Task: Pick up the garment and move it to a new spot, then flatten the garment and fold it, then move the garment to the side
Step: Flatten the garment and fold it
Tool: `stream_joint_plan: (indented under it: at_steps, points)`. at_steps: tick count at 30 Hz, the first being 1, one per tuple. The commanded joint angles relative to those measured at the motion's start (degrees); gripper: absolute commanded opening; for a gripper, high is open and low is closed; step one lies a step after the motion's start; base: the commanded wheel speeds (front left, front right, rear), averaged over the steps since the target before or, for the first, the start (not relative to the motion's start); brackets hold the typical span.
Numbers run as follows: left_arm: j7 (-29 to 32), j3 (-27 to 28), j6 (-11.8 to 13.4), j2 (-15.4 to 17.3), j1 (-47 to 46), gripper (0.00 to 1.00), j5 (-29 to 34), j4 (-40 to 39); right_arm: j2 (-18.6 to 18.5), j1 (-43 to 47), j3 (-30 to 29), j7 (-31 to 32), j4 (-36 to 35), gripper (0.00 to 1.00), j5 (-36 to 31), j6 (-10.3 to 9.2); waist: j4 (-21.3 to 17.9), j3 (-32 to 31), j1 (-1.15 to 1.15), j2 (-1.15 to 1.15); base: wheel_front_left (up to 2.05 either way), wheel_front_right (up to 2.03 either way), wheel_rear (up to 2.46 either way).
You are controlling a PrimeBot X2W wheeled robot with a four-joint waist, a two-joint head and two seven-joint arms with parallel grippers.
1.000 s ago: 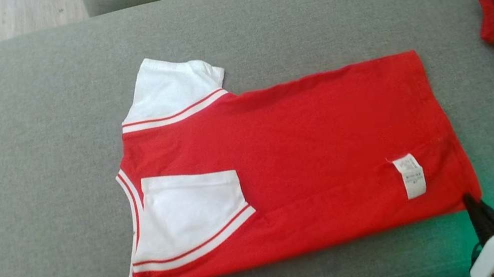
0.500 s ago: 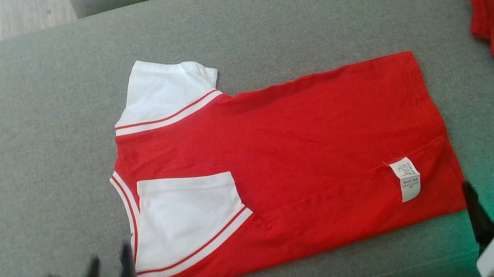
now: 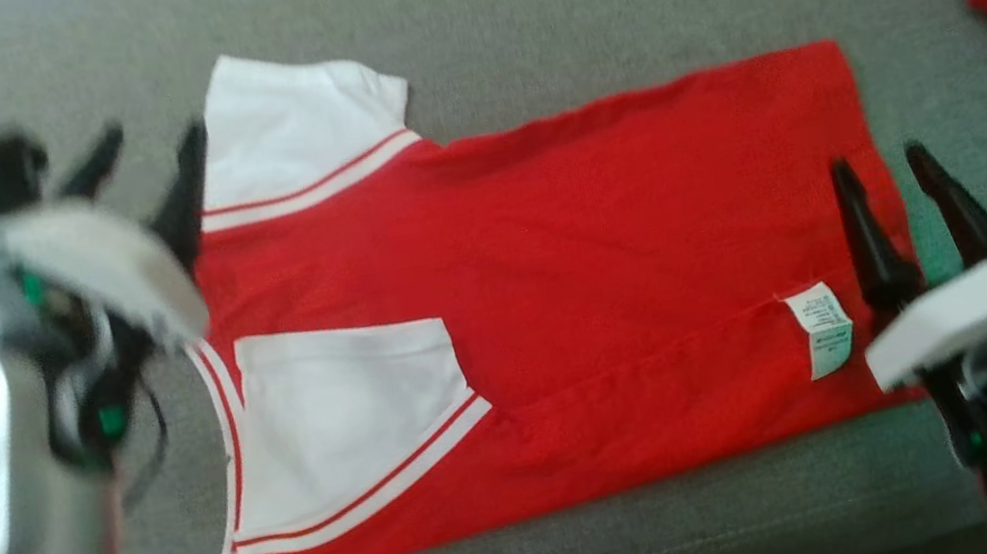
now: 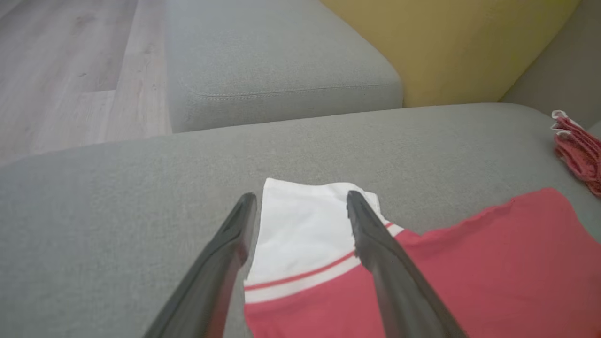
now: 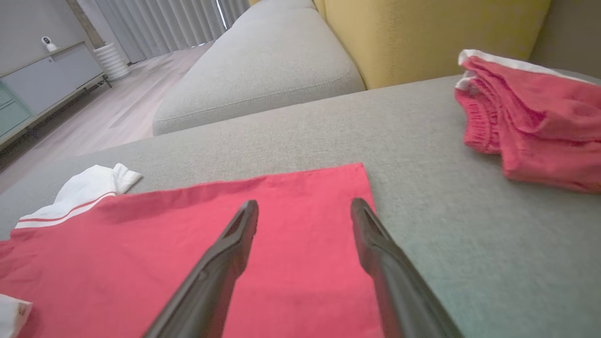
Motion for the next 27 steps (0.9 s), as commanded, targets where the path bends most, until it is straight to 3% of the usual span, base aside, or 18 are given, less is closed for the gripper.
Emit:
stream_joint_plan:
  at_steps: [1,7,13,22,27]
  points:
    - [0.74,1.68,-0.46,2.06,-4.42,1.00,0.42,-0.36,-0.50,-2.50,1.79,-0.01,-2.10,1.00,-0.43,0.37,-0.21,2.62,0.00,0.00,0.00,0.00,0.00]
    - [5.08,-1.95,-2.45,2.10,-18.07,1.00,0.68,11.11,-0.50,-8.01,4.58,-0.40,-1.37,1.00,-0.92,0.37,-0.98,7.67,0.00,0.00,0.00,0.00,0.00]
    - [8.63,-3.65,-2.87,3.80,-25.14,1.00,1.73,20.10,-0.50,-12.19,7.26,-1.53,-0.41,1.00,-0.90,0.37,-3.05,11.30,0.00,0.00,0.00,0.00,0.00]
    - [8.93,-4.55,-3.35,7.23,-28.13,1.00,1.56,24.79,-0.50,-14.42,9.26,-2.84,-0.24,1.00,-1.14,0.37,-5.47,14.05,0.00,0.00,0.00,0.00,0.00]
    - [9.15,-6.04,-3.60,7.61,-28.22,1.00,0.33,25.29,-0.50,-14.67,9.47,-3.04,-0.46,1.00,-1.21,0.37,-6.01,14.29,0.00,0.00,0.00,0.00,0.00]
